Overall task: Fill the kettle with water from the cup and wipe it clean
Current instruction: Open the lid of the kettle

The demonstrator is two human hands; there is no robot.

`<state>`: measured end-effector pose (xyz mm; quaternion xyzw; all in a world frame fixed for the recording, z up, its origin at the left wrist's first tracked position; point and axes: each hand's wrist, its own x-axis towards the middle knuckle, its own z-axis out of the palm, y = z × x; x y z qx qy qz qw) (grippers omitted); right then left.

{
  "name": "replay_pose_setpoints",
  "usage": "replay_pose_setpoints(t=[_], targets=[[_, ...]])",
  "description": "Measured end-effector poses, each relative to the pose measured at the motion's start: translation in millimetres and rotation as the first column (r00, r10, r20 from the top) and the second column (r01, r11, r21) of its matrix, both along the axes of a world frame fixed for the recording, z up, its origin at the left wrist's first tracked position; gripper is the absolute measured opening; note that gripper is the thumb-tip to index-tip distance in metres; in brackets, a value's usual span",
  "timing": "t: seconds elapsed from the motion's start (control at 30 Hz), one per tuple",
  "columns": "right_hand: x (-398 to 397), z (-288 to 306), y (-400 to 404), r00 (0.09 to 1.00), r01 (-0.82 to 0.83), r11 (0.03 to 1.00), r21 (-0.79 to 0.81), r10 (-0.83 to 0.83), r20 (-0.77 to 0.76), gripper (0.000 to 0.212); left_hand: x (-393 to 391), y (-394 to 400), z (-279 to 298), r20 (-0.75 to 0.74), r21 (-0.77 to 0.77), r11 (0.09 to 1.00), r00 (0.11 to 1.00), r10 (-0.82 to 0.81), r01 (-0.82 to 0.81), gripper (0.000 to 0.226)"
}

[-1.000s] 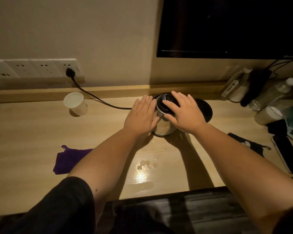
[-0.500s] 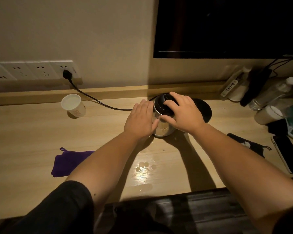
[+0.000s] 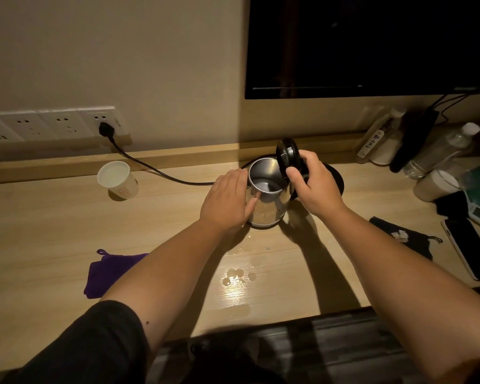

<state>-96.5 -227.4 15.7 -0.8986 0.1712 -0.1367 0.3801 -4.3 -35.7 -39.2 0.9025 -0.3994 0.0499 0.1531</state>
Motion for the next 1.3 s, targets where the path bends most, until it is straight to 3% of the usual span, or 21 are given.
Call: replay_pose_setpoints(t=[0.17,0.47,0.93,1.3], targets=[[-9,-4,-11,0.99,0.141,0.974,0.177,-0.143,-0.002,0.023,0,-1,0,0.002,-0.006,1.0,1.0,0.017,-0.017,0.056],[-13,-5,-14,0.985,0.17,0.943,0.287,-0.17,-0.026,0.03,-1,-1,0,-0.019,0.018,0.999,0.999,0.029,-0.028,0.057],[-12,-1,-3,0.985,0.171,0.942,0.288,-0.168,-0.037,0.034,2,11,11,0.01,0.081,0.997,1.0,-0.01,0.009,0.054],[-22,0,-7,0.981,0.189,0.975,0.116,-0.182,-0.064,0.05,-3,25,31,0.028,0.217,0.976,1.0,0.005,-0.011,0.065]])
